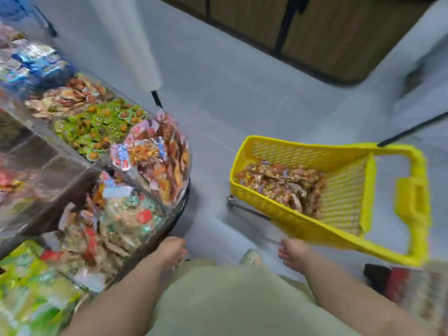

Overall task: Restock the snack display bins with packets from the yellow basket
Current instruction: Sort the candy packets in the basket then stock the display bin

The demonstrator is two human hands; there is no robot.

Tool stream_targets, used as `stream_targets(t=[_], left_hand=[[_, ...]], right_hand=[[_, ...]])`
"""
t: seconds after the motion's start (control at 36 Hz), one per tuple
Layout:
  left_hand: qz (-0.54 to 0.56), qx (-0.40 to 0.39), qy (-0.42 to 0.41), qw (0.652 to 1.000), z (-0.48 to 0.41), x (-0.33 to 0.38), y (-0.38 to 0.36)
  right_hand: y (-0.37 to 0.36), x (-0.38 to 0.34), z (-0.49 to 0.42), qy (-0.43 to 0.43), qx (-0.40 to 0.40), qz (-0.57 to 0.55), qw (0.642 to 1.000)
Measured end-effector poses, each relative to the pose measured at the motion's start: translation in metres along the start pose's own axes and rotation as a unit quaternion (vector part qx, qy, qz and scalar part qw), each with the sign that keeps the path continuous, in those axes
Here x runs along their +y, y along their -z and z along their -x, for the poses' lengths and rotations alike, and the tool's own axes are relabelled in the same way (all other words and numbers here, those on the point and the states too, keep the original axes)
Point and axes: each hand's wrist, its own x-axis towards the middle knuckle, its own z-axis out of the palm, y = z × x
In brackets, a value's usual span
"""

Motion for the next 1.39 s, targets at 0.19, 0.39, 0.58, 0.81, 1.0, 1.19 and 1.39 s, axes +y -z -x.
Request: stream_targets(t=[0.19, 0.39, 0.58, 0.81, 1.0, 1.19, 1.39], left_hand=[[-0.053, -0.019, -0.011, 0.998, 0.003, 0.056, -0.076], [-0.201, -0.045, -0.078, 0.975, -0.003, 0.117, -0.123], [-0.208, -0.089, -0.074, 0.971, -0.032, 0.170, -0.139], [-0.214, -0.072, -0.060, 0.972, -0.091, 0.256, -0.123], [-0.257, -0.039, -0.085, 0.962, -0.133, 0.320, -0.117], [-0.328, -0.011, -0.113, 0.938, -0.180, 0.343, -0.144], [-0.301, 0.009, -0.136, 0.944, -0.225, 0.330, -0.180]], right_hand=[[0.070, 0.000, -0.015, 0.014, 0.014, -0.047, 0.999], [0.102, -0.032, -0.019, 0.059, 0.032, -0.118, 0.991], [0.113, -0.052, -0.035, 0.020, 0.032, -0.145, 0.989], [0.116, -0.112, -0.064, -0.015, 0.053, -0.171, 0.984], [0.095, -0.162, -0.101, -0.045, 0.042, -0.125, 0.990], [0.063, -0.181, -0.131, -0.065, 0.015, -0.098, 0.993], [0.050, -0.155, -0.195, -0.107, 0.096, -0.042, 0.989]])
